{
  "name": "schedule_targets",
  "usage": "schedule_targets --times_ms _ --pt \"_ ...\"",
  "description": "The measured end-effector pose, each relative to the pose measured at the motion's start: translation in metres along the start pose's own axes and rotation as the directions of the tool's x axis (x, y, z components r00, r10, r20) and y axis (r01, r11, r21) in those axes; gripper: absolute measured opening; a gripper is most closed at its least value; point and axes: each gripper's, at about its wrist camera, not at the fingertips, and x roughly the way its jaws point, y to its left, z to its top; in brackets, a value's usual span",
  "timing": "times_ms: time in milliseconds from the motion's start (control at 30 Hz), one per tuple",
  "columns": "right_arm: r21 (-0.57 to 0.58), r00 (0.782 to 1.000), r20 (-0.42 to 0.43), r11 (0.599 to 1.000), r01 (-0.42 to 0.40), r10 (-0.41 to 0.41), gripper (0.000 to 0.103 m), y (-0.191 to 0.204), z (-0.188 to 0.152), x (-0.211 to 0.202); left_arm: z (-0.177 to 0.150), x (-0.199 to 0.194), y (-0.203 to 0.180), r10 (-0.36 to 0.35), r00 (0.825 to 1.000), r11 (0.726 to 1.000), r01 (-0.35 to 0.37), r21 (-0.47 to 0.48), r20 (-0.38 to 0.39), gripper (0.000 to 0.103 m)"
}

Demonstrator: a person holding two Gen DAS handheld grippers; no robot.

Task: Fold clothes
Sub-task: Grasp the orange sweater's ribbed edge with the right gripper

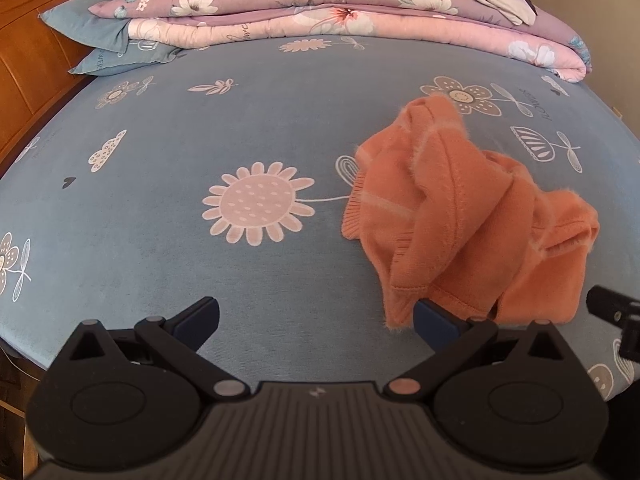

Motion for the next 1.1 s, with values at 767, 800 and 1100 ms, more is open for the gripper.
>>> schedule_targets --times_ms 767,800,1100 --pt "-0.168 0.965 -0.022 0.951 -0.260 0.260 0.097 0.105 0.021 0.055 -0.020 0.037 0.081 0.092 0.993 0.990 -0.099 -0.098 -0.072 0.103" --pt "-0.175 0.966 -0.041 0.951 -0.257 0.253 0.097 0.110 0.022 0.059 -0.020 0.038 0.082 0.091 0.993 0.990 -0.098 -0.099 -0.072 0.103" --pt "-0.186 0.960 -0.137 0.945 -0.269 0.246 0.034 0.118 0.021 0.085 -0.025 0.038 0.086 0.072 0.996 0.993 -0.076 -0.086 -0.047 0.103"
